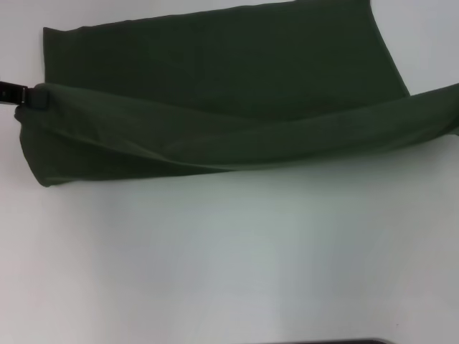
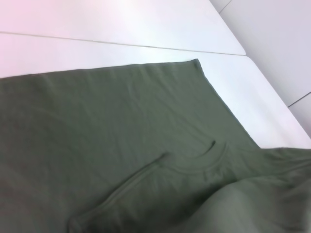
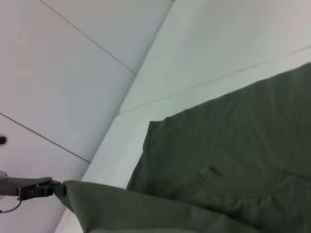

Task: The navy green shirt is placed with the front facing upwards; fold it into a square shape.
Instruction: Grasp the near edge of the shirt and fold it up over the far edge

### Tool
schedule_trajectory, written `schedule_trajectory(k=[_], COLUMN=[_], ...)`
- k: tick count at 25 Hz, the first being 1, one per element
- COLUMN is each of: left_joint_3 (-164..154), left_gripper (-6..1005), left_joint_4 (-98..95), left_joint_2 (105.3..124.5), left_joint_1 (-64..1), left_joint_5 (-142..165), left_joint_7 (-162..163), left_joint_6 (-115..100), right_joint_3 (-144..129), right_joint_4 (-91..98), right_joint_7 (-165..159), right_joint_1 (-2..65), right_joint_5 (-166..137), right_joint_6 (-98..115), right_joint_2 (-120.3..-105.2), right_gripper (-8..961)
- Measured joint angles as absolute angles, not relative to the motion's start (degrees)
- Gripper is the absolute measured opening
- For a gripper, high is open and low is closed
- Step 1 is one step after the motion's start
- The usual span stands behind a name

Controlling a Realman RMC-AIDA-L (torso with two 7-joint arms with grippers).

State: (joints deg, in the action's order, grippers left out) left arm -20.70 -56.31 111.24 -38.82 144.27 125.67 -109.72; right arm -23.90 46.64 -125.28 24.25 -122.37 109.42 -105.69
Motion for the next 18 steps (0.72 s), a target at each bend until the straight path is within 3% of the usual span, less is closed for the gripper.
schedule_trajectory(k=[4,7,16,18], left_joint_3=[-20.4,-20.6,-26.9,-28.4], left_gripper=[39,39,39,39], left_joint_4=[-56.8,-56.7,-54.6,-54.5], left_joint_2=[111.33,112.39,117.93,119.04], left_joint_1=[-38.7,-38.9,-40.6,-40.8], left_joint_5=[142.9,142.5,142.2,142.0], left_joint_7=[126.1,126.6,127.5,127.6], left_joint_6=[-109.1,-105.5,-86.7,-82.3], right_joint_3=[-21.0,-17.8,-16.7,-16.9], right_joint_4=[47.0,47.3,46.5,46.3], right_joint_7=[-125.1,-124.1,-117.5,-116.6], right_joint_1=[23.9,24.0,28.0,29.4], right_joint_5=[-122.2,-122.1,-119.3,-119.2], right_joint_6=[109.2,106.9,91.5,88.4], right_joint_2=[-105.85,-106.99,-113.6,-114.46], right_gripper=[40,40,41,41])
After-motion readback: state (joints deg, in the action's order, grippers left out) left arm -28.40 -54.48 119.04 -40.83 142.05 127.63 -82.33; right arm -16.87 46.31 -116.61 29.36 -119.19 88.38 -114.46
